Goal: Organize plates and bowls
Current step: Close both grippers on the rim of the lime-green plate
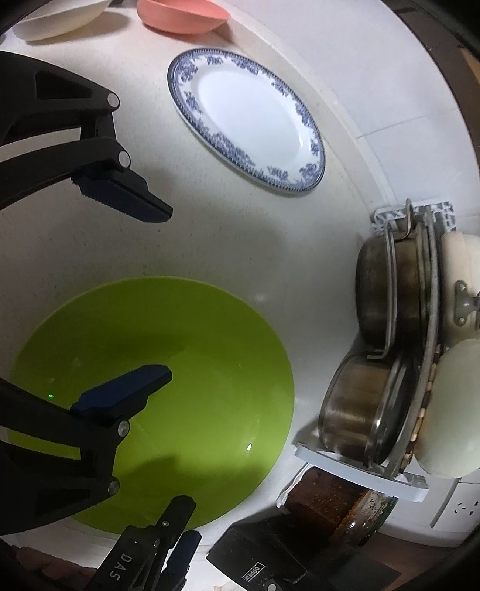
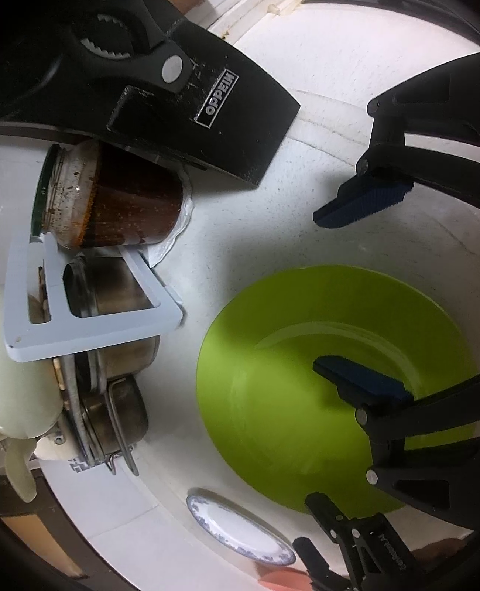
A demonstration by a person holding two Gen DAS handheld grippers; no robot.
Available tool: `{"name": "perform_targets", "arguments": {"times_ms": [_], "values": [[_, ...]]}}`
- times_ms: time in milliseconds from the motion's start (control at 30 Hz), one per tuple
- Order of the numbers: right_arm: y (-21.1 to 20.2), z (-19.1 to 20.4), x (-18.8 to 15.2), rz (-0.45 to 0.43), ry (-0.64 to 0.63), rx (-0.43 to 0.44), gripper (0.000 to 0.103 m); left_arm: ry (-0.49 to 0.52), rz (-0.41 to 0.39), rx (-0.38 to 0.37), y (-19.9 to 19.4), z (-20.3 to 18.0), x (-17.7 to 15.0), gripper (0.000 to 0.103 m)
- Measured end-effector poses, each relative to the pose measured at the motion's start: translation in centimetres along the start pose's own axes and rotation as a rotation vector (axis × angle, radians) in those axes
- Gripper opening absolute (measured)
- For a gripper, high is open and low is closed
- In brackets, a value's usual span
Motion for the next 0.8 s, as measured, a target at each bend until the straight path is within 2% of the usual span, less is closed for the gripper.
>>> {"name": "perform_targets", "arguments": {"times_ms": [300, 433, 567, 800], "values": [[1.2, -0.2, 0.2, 0.030, 0.010, 0.015, 0.057, 0.002, 0.036, -0.055, 1.1, -0.6, 0.2, 0.064], [1.5, -0.2, 0.2, 0.036, 0.016, 0.026, 0.052, 0.006, 0.048, -0.092, 1.4, -0.9, 0.3, 0.053], [1.5, 0.1, 0.2, 0.038, 0.008, 0.040, 0.043, -0.009, 0.051, -0.105, 1.5, -0.8, 0.3, 0.047], [1.4, 0.3, 0.3, 0.053, 0.008, 0.024, 0.042, -0.016, 0.052, -0.090, 1.4, -0.5, 0.3, 0.042]]}}
Point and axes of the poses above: each gripper's, at about its wrist camera, not at the fingertips, and y roughly the way its jaws point, z to its left, x to its top, the point moved 5 cm from there along y, roughly the way its jaws point, and after that the axes turned 7 degrees about y, right-handed, at the moved point
